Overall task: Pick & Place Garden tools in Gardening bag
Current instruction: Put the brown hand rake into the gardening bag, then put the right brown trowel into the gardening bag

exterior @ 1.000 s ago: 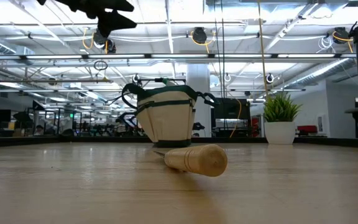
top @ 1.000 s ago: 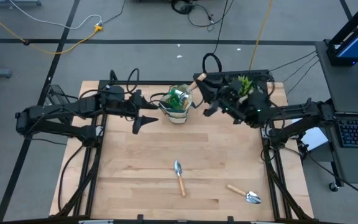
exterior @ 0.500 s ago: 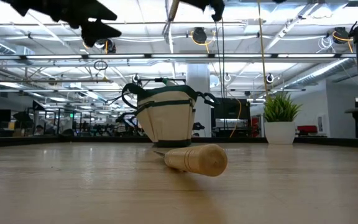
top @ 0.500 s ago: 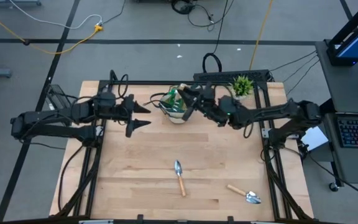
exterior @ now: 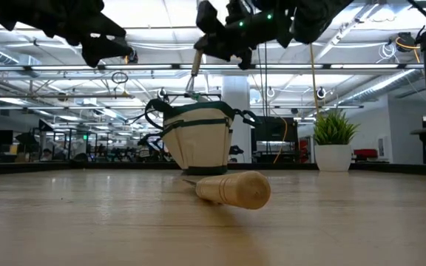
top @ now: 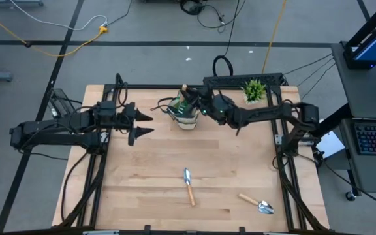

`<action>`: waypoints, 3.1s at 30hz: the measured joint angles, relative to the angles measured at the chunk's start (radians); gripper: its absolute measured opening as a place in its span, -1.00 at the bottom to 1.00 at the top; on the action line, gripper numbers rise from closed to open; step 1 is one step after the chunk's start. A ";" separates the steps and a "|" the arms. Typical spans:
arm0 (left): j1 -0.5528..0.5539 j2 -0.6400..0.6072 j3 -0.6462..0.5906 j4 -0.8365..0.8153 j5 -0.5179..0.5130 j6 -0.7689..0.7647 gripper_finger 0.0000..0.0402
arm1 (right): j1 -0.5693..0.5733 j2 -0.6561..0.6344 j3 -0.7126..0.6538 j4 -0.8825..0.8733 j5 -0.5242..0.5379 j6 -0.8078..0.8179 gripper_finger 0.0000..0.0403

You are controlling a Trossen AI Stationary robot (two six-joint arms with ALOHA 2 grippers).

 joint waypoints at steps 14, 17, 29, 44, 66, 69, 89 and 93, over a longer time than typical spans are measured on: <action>0.033 0.003 -0.001 -0.019 -0.006 -0.012 0.28 | -0.077 0.090 0.000 0.030 -0.004 0.062 -0.71; 0.040 0.003 -0.001 -0.020 -0.005 -0.012 0.28 | -0.089 0.093 0.000 0.035 -0.003 0.052 -0.71; 0.047 0.004 -0.001 -0.024 -0.004 -0.020 0.28 | -0.114 0.194 0.008 0.124 -0.005 0.084 -0.71; 0.051 0.004 -0.001 -0.024 -0.004 -0.025 0.28 | -0.107 0.198 0.030 0.097 -0.091 -0.025 -0.57; 0.051 0.004 -0.001 -0.023 0.023 -0.023 0.28 | -0.106 0.198 0.030 0.066 -0.130 0.030 0.05; 0.051 0.004 -0.001 -0.023 0.023 -0.023 0.28 | -0.100 0.198 0.030 0.058 -0.131 0.028 0.10; 0.049 0.004 -0.001 -0.092 0.049 -0.027 0.28 | 0.113 -0.133 0.029 -0.307 -0.149 -0.341 0.07; 0.049 0.004 -0.001 -0.091 0.049 -0.022 0.28 | 0.200 -0.238 0.029 -0.545 -0.073 -0.350 0.02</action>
